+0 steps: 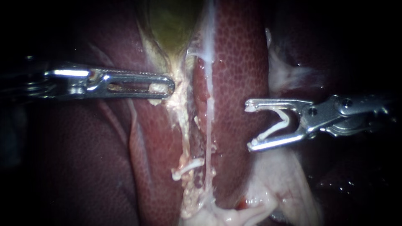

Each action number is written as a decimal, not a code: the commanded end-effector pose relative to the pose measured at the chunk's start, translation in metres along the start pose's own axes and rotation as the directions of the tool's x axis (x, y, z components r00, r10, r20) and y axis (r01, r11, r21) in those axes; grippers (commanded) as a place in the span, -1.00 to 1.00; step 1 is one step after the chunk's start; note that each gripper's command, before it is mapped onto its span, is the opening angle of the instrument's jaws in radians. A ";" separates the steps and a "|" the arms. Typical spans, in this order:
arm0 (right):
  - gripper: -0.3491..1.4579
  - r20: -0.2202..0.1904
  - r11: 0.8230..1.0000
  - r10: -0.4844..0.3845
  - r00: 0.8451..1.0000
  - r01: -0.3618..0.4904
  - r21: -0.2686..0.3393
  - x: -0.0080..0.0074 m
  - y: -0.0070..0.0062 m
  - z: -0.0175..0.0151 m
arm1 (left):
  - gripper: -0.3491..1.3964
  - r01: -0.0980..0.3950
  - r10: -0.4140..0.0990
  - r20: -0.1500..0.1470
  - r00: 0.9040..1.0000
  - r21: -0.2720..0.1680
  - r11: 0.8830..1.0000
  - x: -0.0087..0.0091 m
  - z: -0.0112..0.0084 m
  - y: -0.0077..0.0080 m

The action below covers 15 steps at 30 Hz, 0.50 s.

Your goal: Clipping second clip left tube

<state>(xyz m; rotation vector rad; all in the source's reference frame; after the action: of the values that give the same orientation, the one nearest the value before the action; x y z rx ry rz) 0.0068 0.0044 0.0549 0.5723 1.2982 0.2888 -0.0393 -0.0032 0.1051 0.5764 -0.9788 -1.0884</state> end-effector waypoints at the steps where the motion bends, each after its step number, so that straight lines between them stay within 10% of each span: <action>1: 0.04 0.000 1.000 0.000 1.000 0.000 0.000 0.0000 0.0000 0.0000 | -1.00 0.000 0.000 0.000 1.000 0.000 1.000 0.0000 0.0000 0.0000; 15: 0.04 0.000 1.000 0.000 1.000 0.000 0.000 0.0000 0.0000 0.0000 | -1.00 0.004 -0.004 0.001 1.000 0.008 1.000 -0.0007 -0.0011 -0.0003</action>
<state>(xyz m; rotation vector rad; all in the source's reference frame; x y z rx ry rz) 0.0068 0.0044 0.0549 0.5724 1.2984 0.2885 -0.0385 -0.0026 0.1040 0.5844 -0.9844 -1.0898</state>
